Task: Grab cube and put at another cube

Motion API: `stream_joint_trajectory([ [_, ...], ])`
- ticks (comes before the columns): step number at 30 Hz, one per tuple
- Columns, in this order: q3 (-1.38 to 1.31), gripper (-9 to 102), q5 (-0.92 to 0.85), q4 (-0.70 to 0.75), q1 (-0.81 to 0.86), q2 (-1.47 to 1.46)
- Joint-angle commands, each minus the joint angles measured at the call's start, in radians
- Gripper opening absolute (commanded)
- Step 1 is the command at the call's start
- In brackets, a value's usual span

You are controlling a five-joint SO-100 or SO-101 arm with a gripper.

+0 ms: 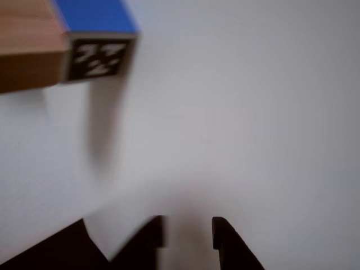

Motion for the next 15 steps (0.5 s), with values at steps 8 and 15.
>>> stream_joint_trajectory([
  [8, -0.051, 0, -0.034, 0.155, 0.035, 0.018],
  [15, -0.051, 0, -0.031, 0.155, 0.048, 0.018],
])
